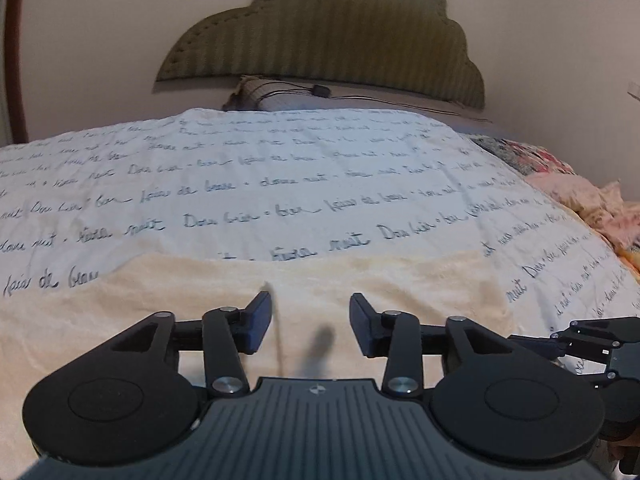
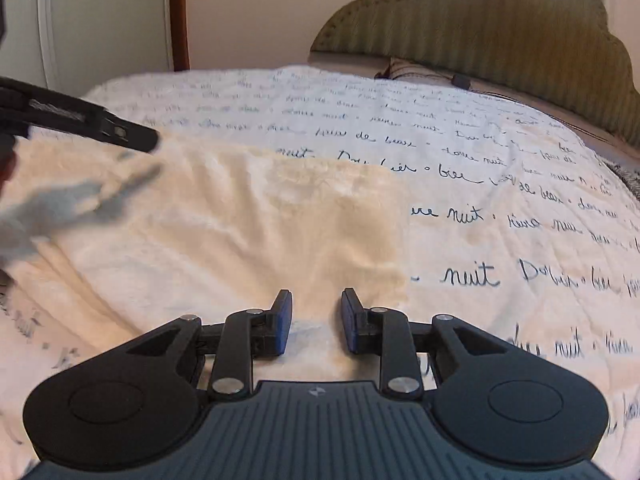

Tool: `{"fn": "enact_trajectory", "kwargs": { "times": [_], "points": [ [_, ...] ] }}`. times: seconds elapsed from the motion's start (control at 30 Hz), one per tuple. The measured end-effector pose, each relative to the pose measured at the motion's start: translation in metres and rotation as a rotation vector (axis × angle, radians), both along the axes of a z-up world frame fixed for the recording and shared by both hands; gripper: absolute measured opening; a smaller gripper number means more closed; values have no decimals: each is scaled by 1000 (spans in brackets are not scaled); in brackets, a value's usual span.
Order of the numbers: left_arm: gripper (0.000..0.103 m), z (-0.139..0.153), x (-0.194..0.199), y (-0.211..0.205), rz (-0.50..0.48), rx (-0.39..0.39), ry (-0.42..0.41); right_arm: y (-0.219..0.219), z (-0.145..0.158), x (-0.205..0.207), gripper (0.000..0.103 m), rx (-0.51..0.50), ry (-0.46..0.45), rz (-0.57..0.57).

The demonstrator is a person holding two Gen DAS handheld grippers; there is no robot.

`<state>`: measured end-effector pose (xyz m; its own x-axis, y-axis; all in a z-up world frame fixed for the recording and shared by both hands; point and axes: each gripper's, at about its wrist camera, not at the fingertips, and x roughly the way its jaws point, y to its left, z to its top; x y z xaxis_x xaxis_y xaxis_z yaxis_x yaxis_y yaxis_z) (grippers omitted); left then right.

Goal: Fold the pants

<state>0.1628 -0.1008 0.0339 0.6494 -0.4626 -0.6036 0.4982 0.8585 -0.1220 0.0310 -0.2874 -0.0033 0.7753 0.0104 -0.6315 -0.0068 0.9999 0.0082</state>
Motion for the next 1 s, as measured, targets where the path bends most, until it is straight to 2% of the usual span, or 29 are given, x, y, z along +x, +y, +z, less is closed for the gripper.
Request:
{"fn": "enact_trajectory", "kwargs": {
  "times": [0.07, 0.13, 0.23, 0.3, 0.37, 0.43, 0.53, 0.63, 0.7, 0.8, 0.9, 1.0],
  "points": [
    [66, 3, 1, -24, -64, -4, 14, -3, 8, -13, 26, 21, -64, -22],
    [67, 4, 3, -55, -158, -2, 44, -2, 16, -22, 26, 31, -96, -16],
    [69, -11, 3, -102, -281, 5, 86, 4, 5, -20, 26, -12, -29, 5],
    [67, -29, 6, -130, -282, 91, 87, 2, 0, -24, 26, -6, -10, -4],
    [68, -47, 11, -149, -261, 173, 40, 3, 2, -27, 26, -1, -13, -15],
    [71, -57, 15, -157, -238, 206, -2, 5, 1, -29, 26, -14, -8, -14],
    [70, -50, 11, -152, -206, 196, -65, 6, 2, -33, 26, -23, -12, -5],
    [70, -38, 0, -138, -159, 183, -122, 1, 13, -43, 27, -4, -100, -44],
    [71, -36, -2, -130, -135, 177, -105, -4, 14, -39, 27, 33, -111, -44],
    [71, -31, -9, -105, -102, 149, -61, -4, 0, -30, 26, 24, -21, -28],
    [72, -28, -15, -65, -25, 130, -41, 6, 4, -35, 27, -7, -50, -35],
    [73, -33, -8, -30, 95, 114, 12, 13, 14, -32, 27, 34, -98, 2]
  ]
}}
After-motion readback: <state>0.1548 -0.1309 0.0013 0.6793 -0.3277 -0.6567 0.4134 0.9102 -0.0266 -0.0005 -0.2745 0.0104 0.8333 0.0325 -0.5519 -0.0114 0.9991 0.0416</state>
